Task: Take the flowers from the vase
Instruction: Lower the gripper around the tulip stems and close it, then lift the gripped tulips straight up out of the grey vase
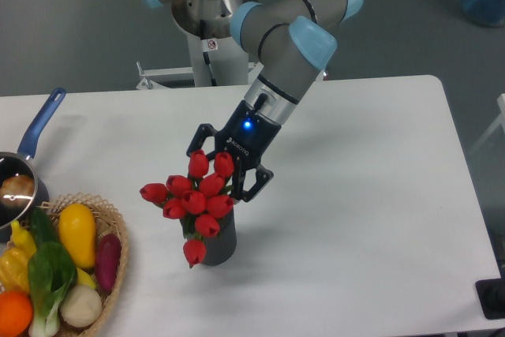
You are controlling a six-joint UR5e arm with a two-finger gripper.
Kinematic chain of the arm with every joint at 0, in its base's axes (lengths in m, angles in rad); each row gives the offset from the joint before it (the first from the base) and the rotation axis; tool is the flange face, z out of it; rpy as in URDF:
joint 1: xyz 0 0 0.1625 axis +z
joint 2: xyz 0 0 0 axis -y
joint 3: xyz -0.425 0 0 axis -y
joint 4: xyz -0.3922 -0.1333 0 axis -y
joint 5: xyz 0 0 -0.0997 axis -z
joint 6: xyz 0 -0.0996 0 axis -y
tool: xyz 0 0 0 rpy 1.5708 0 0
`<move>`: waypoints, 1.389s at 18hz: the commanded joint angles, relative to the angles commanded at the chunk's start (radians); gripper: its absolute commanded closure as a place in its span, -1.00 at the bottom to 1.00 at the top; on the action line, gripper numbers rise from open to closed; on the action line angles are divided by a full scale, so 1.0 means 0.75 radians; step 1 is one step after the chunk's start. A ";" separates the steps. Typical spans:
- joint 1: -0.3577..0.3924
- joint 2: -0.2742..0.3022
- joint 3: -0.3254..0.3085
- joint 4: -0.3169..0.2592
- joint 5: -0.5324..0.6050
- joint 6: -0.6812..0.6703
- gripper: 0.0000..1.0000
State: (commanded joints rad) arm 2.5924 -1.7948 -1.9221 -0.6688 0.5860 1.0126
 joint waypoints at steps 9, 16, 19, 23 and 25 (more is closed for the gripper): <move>0.016 0.053 0.049 0.002 -0.043 -0.121 1.00; 0.047 0.217 0.129 -0.014 -0.092 -0.223 1.00; 0.067 0.276 0.166 -0.014 -0.094 -0.270 1.00; 0.086 0.345 0.178 -0.014 -0.104 -0.293 1.00; 0.100 0.378 0.180 -0.014 -0.104 -0.299 1.00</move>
State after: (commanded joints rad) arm 2.6675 -1.5111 -1.7871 -0.6796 0.5077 0.7885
